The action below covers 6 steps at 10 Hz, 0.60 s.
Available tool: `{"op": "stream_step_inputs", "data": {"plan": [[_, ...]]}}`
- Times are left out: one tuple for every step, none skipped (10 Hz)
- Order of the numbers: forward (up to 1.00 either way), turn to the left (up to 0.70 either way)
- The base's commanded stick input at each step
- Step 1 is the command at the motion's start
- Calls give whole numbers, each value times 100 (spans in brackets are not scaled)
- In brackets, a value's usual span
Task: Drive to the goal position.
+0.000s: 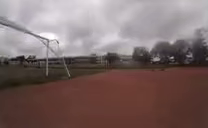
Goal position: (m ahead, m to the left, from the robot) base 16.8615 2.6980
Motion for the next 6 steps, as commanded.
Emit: {"op": "stream_step_inputs", "data": {"plan": [[70,0],[70,0],[70,-35],[70,-35],[70,-35],[70,-35]]}}
